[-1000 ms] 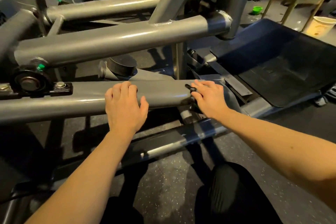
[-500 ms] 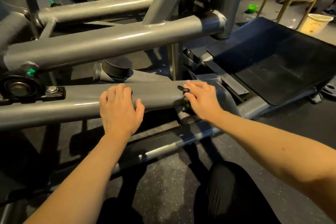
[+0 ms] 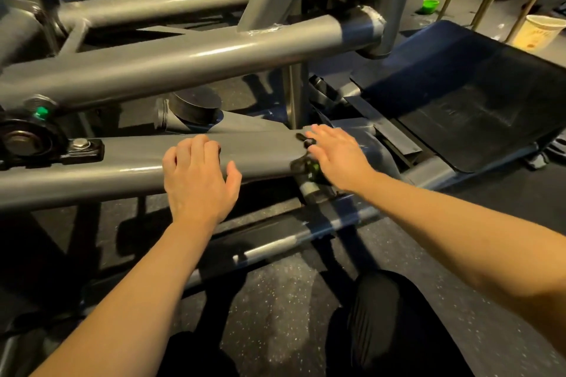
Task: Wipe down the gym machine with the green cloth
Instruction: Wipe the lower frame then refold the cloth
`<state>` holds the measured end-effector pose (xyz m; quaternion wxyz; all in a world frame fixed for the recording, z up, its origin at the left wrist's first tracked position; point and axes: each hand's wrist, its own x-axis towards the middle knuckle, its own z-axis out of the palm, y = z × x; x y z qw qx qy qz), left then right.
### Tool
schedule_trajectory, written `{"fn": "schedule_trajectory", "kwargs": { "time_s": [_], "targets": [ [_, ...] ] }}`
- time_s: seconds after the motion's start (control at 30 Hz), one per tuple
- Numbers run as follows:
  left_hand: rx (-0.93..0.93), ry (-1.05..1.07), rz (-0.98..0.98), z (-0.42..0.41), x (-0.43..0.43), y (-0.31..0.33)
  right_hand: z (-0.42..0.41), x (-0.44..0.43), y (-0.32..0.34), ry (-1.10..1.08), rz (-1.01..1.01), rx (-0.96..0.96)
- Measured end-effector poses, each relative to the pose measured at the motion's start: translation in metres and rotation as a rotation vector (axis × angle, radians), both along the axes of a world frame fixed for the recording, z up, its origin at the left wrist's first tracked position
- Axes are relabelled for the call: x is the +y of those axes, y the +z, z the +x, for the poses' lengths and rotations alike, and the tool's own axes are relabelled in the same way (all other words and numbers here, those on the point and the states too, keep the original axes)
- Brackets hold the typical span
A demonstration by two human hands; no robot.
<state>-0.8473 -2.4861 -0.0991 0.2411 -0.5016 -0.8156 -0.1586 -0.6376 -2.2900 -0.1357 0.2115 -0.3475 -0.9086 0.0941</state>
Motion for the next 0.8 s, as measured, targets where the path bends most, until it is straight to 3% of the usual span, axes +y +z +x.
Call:
{"fn": "schedule_trajectory", "kwargs": {
  "time_s": [0.1,0.17,0.33,0.47,0.57,0.7,0.8],
  "targets": [
    [0.006,-0.001,-0.005,0.0,0.001,0.0,-0.008,0.03,0.005,-0.197,-0.128,-0.213],
    [0.01,-0.005,0.005,0.0,0.0,-0.001,-0.03,0.025,0.016,-0.172,-0.174,-0.304],
    [0.031,0.002,0.007,-0.001,0.0,-0.001,-0.093,-0.033,0.048,0.142,-0.169,-0.265],
    [0.04,-0.005,0.025,-0.001,0.0,-0.003,-0.096,-0.029,0.049,0.191,-0.197,-0.218],
    [0.035,0.0,0.038,-0.002,0.001,-0.004,-0.068,0.001,0.041,0.077,-0.205,-0.174],
    [0.035,-0.003,0.029,-0.001,0.002,-0.003,-0.027,0.052,0.026,-0.203,-0.287,-0.341],
    [0.041,0.004,0.024,0.0,0.002,-0.004,-0.042,0.047,0.034,-0.248,-0.258,-0.382]
  ]
}}
